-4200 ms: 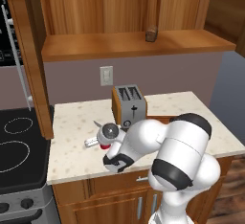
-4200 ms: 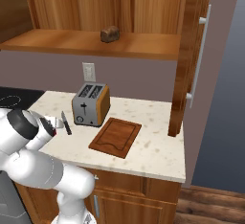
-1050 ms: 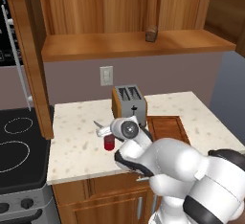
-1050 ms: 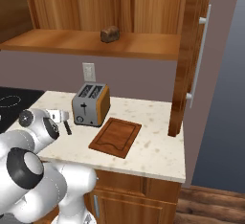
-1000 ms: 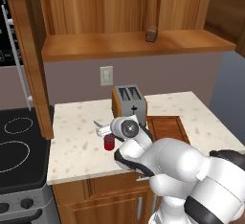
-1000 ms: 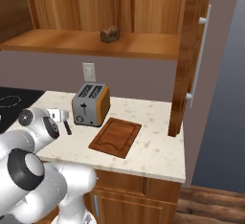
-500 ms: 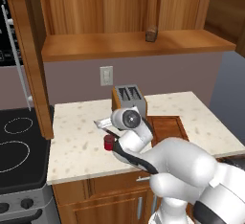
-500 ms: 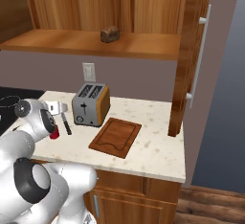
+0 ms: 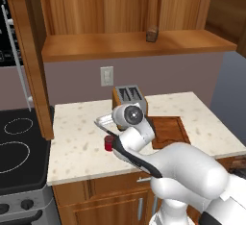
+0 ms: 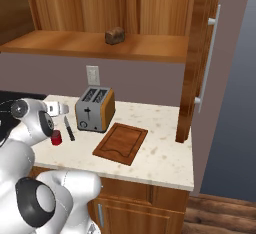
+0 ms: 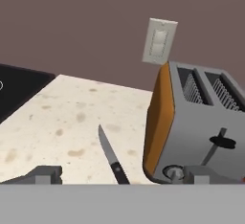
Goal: Pick the bread, place it on the cutting board, pick the jam, place it on the counter, and close the cabinet.
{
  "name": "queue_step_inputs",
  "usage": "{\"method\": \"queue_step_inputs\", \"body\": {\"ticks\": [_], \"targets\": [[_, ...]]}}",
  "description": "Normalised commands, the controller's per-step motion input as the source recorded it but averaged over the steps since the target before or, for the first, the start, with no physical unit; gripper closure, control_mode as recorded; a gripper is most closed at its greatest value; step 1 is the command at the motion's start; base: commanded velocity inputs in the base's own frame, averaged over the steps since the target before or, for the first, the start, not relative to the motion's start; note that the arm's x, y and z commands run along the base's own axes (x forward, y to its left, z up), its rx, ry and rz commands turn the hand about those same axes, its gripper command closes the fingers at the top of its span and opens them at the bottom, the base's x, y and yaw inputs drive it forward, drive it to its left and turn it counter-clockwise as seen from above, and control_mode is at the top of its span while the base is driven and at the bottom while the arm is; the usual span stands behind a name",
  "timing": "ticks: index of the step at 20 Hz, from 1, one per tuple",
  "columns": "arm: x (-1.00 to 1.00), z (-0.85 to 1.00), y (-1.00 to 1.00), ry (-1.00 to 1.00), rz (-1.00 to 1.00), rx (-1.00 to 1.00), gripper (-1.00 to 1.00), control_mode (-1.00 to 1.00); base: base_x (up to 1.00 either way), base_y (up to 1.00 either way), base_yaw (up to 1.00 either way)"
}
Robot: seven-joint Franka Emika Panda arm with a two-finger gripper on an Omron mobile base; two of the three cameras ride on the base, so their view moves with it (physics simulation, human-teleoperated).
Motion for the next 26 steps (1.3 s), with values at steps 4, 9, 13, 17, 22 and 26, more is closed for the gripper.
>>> {"method": "queue_step_inputs", "body": {"ticks": [4, 9, 13, 17, 22, 26], "targets": [[-0.14, 0.37, -0.02, 0.00, 0.00, 0.00, -1.00, -1.00, 0.00, 0.00, 0.00], [-0.18, 0.38, -0.09, 0.00, 0.00, 0.00, -1.00, -1.00, 0.00, 0.00, 0.00], [-0.24, 0.37, -0.16, 0.00, 0.00, 0.00, -1.00, -1.00, 0.00, 0.00, 0.00], [-0.26, 0.40, -0.16, 0.00, 0.00, 0.00, -1.00, -1.00, 0.00, 0.00, 0.00], [-0.31, 0.42, -0.14, 0.00, 0.00, 0.00, -1.00, -1.00, 0.00, 0.00, 0.00], [-0.30, 0.43, -0.12, 0.00, -0.01, 0.00, -1.00, -1.00, 0.00, 0.00, 0.00]]}}
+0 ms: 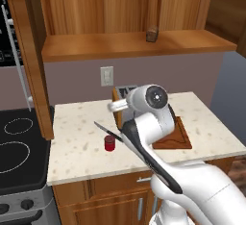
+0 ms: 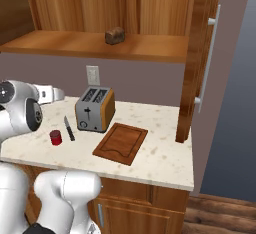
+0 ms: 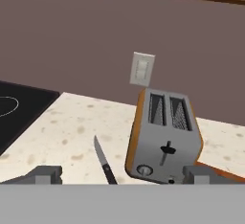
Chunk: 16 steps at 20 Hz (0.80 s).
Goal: Pick the bread, place it on the cutting board, pick the jam, place it on the counter, and close the cabinet.
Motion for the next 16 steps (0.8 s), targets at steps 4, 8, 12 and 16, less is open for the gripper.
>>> {"method": "queue_step_inputs", "body": {"ticks": [4, 8, 12, 16], "targets": [[-0.37, 0.43, -0.15, 0.00, -0.03, 0.00, -1.00, -1.00, 0.00, 0.00, 0.00], [-0.44, 0.37, -0.19, 0.00, -0.04, 0.00, -1.00, -1.00, 0.00, 0.00, 0.00], [-0.38, 0.34, -0.16, 0.00, -0.06, 0.00, -1.00, -1.00, 0.00, 0.00, 0.00], [-0.32, 0.34, -0.12, 0.00, -0.07, 0.00, -1.00, -1.00, 0.00, 0.00, 0.00]]}}
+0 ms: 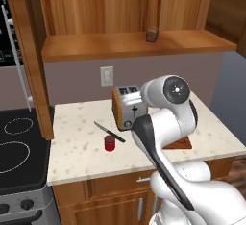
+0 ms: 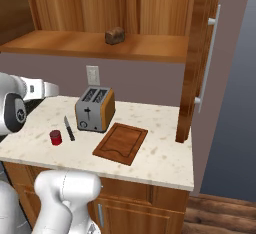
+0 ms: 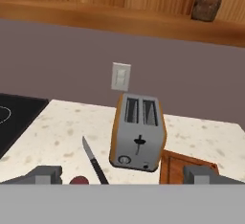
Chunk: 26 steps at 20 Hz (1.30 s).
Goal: Pick the bread, place it on the cutting board, pick the jam, place it on the counter, and close the cabinet.
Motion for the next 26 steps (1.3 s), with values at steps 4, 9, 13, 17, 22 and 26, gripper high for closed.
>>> {"method": "queue_step_inputs", "body": {"ticks": [4, 9, 13, 17, 22, 26], "targets": [[-0.30, 0.35, -0.09, 0.00, -0.09, 0.00, -1.00, -1.00, 0.00, 0.00, 0.00], [-0.31, 0.34, -0.09, 0.00, -0.10, 0.00, -1.00, -1.00, 0.00, 0.00, 0.00], [-0.35, 0.32, -0.09, 0.00, -0.11, 0.00, -1.00, -1.00, 0.00, 0.00, 0.00], [-0.34, 0.27, -0.11, 0.00, -0.08, 0.00, -1.00, -1.00, 0.00, 0.00, 0.00], [-0.31, 0.25, -0.08, 0.00, -0.08, 0.01, -1.00, -1.00, 0.00, 0.00, 0.00], [-0.32, 0.24, -0.07, 0.00, -0.06, 0.01, -1.00, -1.00, 0.00, 0.00, 0.00]]}}
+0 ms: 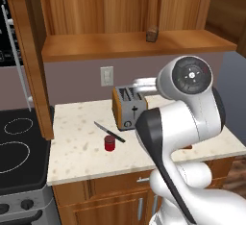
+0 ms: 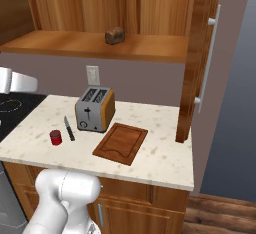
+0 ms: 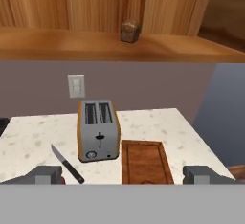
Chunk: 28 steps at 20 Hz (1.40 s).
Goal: Pick the bread, place it on the cutting board, pick the jam, place it on the counter, and close the cabinet.
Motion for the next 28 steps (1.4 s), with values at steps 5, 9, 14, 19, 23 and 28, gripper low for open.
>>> {"method": "queue_step_inputs", "body": {"ticks": [5, 9, 14, 19, 23, 28], "targets": [[-0.19, 0.29, -0.06, 0.00, -0.03, 0.01, -1.00, -1.00, 0.00, 0.00, 0.00], [0.00, 0.35, -0.01, 0.00, 0.00, 0.03, -1.00, -1.00, 0.00, 0.00, 0.00], [0.00, 0.31, 0.00, 0.00, 0.00, 0.04, -1.00, -1.00, 0.00, 0.00, 0.00], [0.00, 0.15, 0.00, 0.00, 0.00, 0.03, -1.00, -1.00, 0.00, 0.00, 0.00], [0.00, 0.12, 0.00, 0.00, 0.00, 0.05, -1.00, -1.00, 0.00, 0.00, 0.00], [0.02, 0.06, -0.03, 0.00, 0.00, 0.05, -1.00, -1.00, 0.00, 0.00, 0.00]]}}
